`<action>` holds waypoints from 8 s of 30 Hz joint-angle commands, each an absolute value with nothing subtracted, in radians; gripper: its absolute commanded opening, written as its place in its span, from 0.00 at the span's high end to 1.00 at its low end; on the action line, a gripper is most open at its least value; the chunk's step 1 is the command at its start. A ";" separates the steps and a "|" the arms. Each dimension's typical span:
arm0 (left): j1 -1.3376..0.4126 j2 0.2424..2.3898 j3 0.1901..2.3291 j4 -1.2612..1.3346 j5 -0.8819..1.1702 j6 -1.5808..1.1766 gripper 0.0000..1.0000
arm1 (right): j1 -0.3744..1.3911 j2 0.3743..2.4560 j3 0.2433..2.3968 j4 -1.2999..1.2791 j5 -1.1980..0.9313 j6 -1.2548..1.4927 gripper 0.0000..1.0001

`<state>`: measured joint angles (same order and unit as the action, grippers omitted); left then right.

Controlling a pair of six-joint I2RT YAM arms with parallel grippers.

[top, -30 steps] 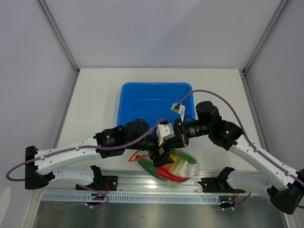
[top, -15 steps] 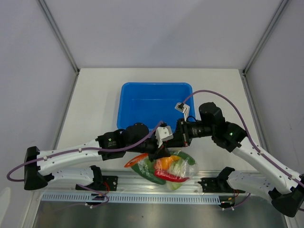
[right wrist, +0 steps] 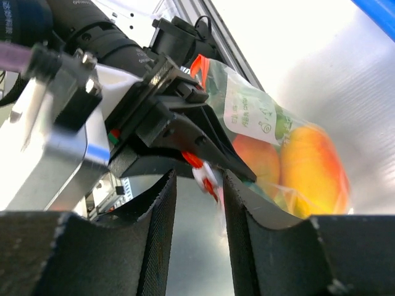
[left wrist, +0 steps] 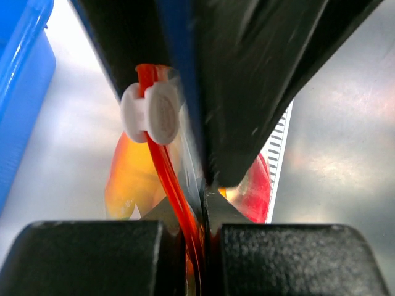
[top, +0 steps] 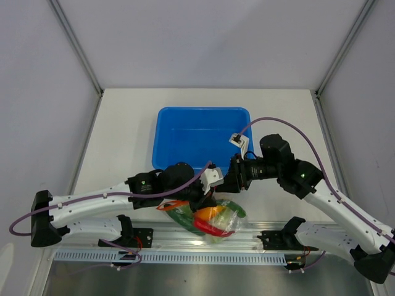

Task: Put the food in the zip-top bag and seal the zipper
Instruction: Zip the zipper food storage bag at the center of the board.

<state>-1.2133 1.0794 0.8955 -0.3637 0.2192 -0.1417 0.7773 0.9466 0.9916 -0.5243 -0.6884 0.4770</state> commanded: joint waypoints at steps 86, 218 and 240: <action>-0.930 0.948 0.746 0.137 0.755 -0.508 0.62 | 0.897 0.796 0.824 -0.284 -0.670 0.523 1.00; -0.930 0.824 0.701 -0.138 0.710 -0.436 0.99 | 0.873 0.821 0.951 -0.419 -0.460 0.419 1.00; -0.930 0.744 0.658 -0.233 0.672 -0.422 1.00 | 0.554 0.707 0.948 -0.563 -0.557 0.391 1.00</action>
<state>-0.9306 0.7715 0.6666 -0.1898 0.6350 -0.4358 0.5991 0.7364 0.9096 -0.5739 -0.5846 0.4129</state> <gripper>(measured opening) 0.036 0.009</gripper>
